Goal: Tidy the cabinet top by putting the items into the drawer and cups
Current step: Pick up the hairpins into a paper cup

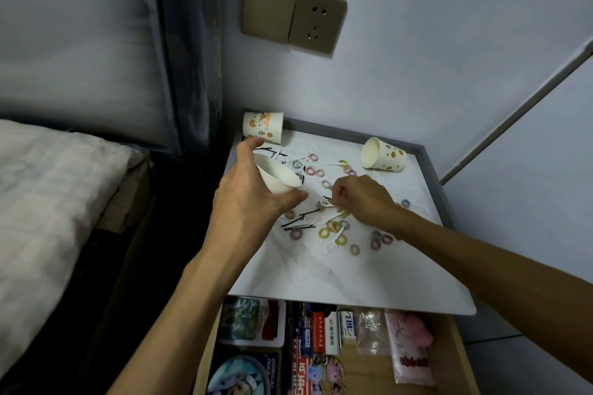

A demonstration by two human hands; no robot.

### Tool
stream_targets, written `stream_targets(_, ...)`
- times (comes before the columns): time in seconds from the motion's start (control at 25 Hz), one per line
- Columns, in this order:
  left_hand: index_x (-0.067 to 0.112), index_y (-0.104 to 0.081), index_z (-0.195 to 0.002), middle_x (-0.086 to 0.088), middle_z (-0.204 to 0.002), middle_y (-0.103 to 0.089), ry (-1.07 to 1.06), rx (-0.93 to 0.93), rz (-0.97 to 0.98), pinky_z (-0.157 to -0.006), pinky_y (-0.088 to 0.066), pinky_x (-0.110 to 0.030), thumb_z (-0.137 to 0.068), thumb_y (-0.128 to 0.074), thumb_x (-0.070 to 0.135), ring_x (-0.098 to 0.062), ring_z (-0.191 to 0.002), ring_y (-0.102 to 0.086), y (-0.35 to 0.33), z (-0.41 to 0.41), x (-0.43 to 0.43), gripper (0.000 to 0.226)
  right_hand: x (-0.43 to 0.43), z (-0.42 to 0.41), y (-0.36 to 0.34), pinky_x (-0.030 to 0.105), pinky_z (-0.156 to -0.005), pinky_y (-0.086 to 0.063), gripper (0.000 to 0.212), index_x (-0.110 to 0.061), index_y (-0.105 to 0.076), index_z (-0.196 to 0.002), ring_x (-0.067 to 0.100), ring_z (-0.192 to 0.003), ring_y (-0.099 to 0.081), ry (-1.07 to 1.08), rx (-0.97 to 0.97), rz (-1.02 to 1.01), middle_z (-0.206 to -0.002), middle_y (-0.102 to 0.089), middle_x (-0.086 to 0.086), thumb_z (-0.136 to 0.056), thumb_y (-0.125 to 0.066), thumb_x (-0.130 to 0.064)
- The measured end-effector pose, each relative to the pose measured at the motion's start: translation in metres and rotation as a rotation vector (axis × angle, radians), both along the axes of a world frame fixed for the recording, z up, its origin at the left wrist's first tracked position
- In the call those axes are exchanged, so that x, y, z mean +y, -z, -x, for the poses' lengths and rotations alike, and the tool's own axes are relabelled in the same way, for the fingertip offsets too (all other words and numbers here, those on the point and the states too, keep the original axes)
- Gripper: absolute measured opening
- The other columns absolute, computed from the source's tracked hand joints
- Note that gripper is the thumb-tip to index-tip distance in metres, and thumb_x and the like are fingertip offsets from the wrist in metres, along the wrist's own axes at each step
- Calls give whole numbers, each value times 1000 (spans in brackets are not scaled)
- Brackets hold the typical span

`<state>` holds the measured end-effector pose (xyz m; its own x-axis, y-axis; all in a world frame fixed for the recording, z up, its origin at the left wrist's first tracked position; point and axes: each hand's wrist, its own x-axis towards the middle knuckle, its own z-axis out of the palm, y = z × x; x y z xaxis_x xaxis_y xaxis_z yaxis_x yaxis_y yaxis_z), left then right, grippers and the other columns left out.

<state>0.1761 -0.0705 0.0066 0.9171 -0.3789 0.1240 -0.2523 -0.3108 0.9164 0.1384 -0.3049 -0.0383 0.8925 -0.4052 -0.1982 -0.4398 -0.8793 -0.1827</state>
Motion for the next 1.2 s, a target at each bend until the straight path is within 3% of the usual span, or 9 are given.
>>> stream_targets(0.24, 30, -37, -135, 6, -118, -57, -3, -5, 5, -88, -51, -37, -63, -87, 35, -18, -105, -57, -1, 0, 1, 88, -6, 0, -14, 26, -64, -46, 7, -17, -73, -90, 12, -74, -64, -110, -205, -34, -82, -71, -2, -84, -72, -16)
stream_targets(0.44, 29, -37, -136, 3, -124, -58, -18, -5, 8, -90, -51, -38, -62, -88, 35, -19, -108, -57, -2, -1, 1, 89, 22, -10, -2, 27, -73, -47, 15, -21, -74, -98, 11, -84, -62, -469, -82, 69, -90, -72, -5, -83, -71, -19)
stream_targets(0.64, 28, -38, -137, 9, -112, -54, -17, -14, 8, -88, -50, -31, -64, -87, 35, -15, -105, -56, -3, -3, 5, 89, 29, -16, 17, 27, -63, -39, 9, -16, -72, -91, 21, -84, -62, -471, -84, 210, -90, -68, 3, -87, -63, -16)
stream_targets(0.76, 28, -39, -138, 14, -106, -50, -26, -6, 15, -82, -43, -22, -65, -87, 34, -10, -101, -53, -5, -4, 7, 88, 28, -13, 25, 31, -65, -42, 7, -16, -67, -90, 23, -85, -59, -512, -121, 297, -90, -65, 2, -87, -62, -12)
stream_targets(0.96, 28, -38, -137, 13, -108, -49, -32, -12, 32, -83, -43, -22, -65, -87, 38, -10, -102, -51, -6, -6, 10, 87, 36, -8, 21, 30, -71, -46, 3, -20, -68, -88, 16, -82, -59, -618, -237, 165, -86, -66, -3, -89, -64, -20)
stream_targets(1.2, 28, -38, -137, 11, -109, -50, -32, -13, 25, -87, -46, -26, -65, -87, 38, -13, -104, -53, -7, -6, 10, 88, 39, -11, 28, 37, -68, -48, 6, -21, -65, -84, 20, -82, -59, -727, -218, 174, -86, -65, -1, -88, -63, -24)
